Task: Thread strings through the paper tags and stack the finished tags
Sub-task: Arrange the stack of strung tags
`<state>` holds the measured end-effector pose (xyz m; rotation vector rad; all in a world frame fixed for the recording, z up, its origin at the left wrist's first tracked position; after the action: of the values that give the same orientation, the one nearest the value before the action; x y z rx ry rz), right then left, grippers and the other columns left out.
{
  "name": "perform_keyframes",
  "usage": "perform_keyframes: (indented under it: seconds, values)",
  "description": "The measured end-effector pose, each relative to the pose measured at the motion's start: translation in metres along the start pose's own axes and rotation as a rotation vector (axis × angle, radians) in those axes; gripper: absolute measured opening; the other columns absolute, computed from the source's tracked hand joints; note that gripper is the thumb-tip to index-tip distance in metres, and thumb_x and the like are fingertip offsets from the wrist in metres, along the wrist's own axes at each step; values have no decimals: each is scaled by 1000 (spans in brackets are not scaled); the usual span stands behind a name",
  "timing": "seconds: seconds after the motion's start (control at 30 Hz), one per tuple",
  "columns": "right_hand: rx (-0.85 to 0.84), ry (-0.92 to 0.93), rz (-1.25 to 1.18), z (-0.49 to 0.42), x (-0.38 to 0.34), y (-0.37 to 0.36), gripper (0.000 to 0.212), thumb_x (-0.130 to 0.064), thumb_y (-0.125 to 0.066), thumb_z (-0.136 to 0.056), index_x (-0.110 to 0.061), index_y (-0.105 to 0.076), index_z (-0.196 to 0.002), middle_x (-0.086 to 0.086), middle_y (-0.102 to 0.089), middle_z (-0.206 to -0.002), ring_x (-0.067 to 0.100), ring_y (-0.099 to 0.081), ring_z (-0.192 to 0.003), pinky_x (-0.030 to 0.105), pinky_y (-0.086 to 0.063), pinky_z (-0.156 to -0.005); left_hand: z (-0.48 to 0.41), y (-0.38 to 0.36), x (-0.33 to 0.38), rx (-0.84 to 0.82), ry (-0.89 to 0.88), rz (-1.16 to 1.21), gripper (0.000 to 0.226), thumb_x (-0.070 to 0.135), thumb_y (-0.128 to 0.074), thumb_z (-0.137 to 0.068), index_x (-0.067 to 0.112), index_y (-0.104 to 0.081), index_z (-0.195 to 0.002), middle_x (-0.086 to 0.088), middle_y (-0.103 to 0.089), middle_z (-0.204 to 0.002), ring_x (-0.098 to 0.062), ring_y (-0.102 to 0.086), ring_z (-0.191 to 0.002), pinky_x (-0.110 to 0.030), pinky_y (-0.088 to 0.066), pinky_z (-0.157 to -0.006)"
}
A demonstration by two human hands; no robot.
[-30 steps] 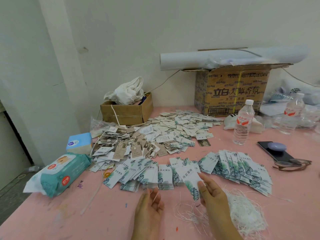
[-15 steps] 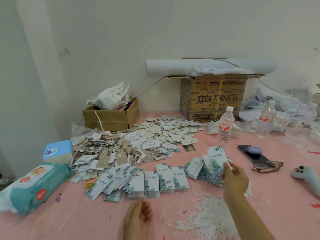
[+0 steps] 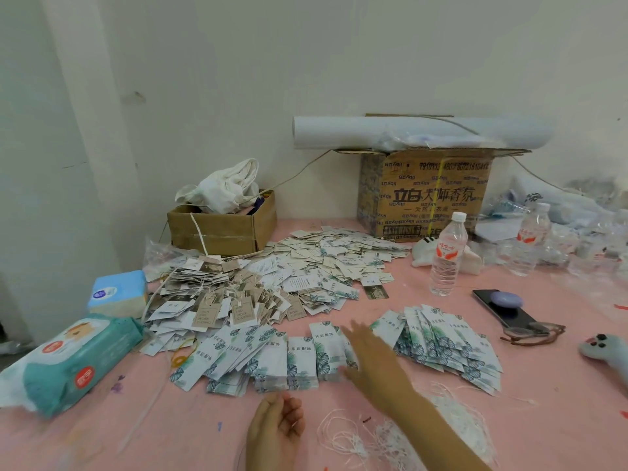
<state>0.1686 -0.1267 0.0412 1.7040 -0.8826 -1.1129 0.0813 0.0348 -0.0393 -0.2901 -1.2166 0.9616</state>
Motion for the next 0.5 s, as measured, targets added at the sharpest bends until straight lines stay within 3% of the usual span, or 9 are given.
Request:
perform_keyframes:
  seconds: [0.1, 0.17, 0.3, 0.4, 0.5]
  values:
    - [-193, 6, 161, -5, -8, -39, 66, -33, -45, -100, -21, -10, -154, 2, -3, -162, 17, -2, -149, 36, -1, -121, 0, 0, 1, 8, 2, 10, 25, 1, -39, -100, 0, -50, -78, -9, -59, -43, -11, -51, -31, -15, -41, -35]
    - [-156, 32, 273, -9, -7, -41, 58, -26, -46, -100, -19, -21, -152, 4, -13, -161, 19, -8, -148, 37, -4, -121, 0, 0, 1, 6, 8, 14, 25, 1, -38, -100, 0, -50, -78, -9, -58, -43, -12, -51, -31, -16, -40, -34]
    - [-18, 70, 371, -11, -5, -31, 53, -42, -50, -95, -20, -39, -142, -1, -43, -148, 17, -24, -143, 34, -11, -118, -1, 0, 0, 5, 12, 21, 25, 0, -38, -100, -1, -50, -78, -9, -58, -43, -12, -51, -31, -15, -40, -34]
    - [-10, 118, 417, -9, -11, -28, 49, -43, -53, -93, -18, -48, -135, -1, -50, -140, 20, -30, -138, 36, -17, -115, -3, 1, -2, 4, 18, 31, 25, 0, -38, -100, -1, -51, -78, -9, -59, -44, -12, -51, -31, -15, -41, -34]
    - [27, 165, 449, -8, -15, -23, 33, -27, -48, -97, -18, -55, -128, -1, -52, -138, 20, -26, -141, 36, -15, -116, -6, 3, -4, 7, 25, 37, 25, 0, -38, -100, 0, -52, -79, -9, -60, -45, -11, -53, -33, -15, -42, -35]
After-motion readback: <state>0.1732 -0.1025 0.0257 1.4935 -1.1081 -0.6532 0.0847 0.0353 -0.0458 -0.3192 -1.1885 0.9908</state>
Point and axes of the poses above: each hand's wrist, its own z-axis away from the middle knuckle, its own y-axis out of the back of the hand, x = y × z, the point moved 10 cm from there along -z, towards the middle knuckle
